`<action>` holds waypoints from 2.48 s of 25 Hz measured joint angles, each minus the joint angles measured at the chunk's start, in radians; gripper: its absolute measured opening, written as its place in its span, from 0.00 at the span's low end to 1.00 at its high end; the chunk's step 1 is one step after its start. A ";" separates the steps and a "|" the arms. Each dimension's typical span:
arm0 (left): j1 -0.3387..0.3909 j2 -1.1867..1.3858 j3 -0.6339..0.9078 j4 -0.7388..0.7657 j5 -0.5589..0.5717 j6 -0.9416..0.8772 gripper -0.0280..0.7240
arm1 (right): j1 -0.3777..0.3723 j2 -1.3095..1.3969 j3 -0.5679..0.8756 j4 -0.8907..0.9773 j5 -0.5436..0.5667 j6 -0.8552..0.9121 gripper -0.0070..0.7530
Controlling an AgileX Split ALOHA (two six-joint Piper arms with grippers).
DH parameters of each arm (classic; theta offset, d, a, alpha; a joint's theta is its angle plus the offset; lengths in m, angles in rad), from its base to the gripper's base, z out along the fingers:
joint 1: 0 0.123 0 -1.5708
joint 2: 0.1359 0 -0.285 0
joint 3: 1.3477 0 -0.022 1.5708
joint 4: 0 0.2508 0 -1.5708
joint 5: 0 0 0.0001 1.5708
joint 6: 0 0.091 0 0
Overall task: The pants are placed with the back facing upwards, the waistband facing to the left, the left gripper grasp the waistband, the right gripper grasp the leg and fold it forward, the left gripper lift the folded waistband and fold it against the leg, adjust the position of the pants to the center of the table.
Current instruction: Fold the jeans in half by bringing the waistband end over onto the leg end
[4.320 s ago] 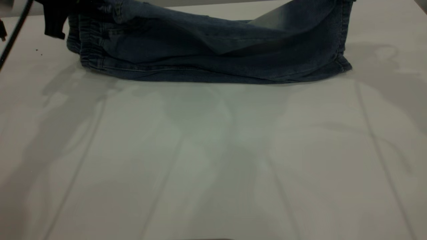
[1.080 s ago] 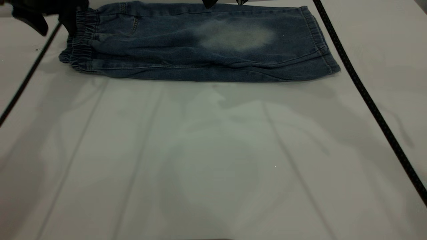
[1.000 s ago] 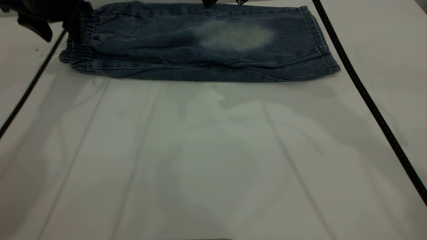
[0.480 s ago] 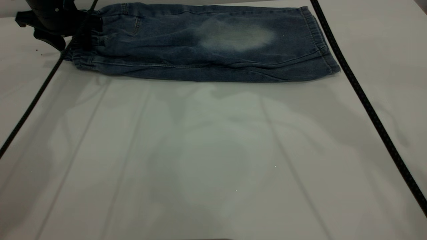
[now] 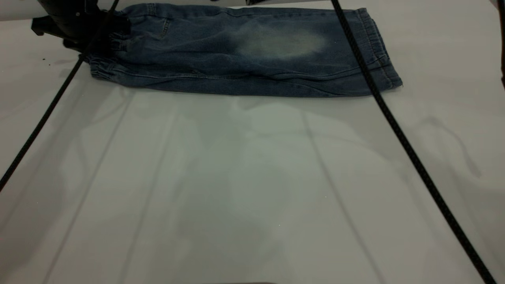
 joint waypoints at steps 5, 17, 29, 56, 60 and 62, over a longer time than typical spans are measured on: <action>0.000 -0.015 -0.001 -0.010 0.010 0.053 0.16 | 0.000 0.077 -0.008 0.272 0.008 -0.263 0.61; 0.000 -0.244 0.013 -0.025 0.243 0.249 0.15 | 0.000 0.208 -0.009 0.296 0.011 -0.393 0.61; -0.059 -0.389 0.013 -0.044 0.270 0.304 0.15 | 0.135 0.241 -0.019 0.163 0.116 -0.229 0.58; -0.478 -0.368 -0.007 -0.068 0.273 0.332 0.15 | -0.264 -0.365 -0.063 -0.831 0.390 0.721 0.58; -0.547 -0.300 -0.007 -0.069 0.211 0.332 0.15 | -0.271 -0.407 -0.063 -0.834 0.399 0.721 0.58; -0.568 -0.272 -0.007 -0.069 0.187 0.332 0.15 | -0.272 -0.421 -0.063 -0.836 0.406 0.721 0.58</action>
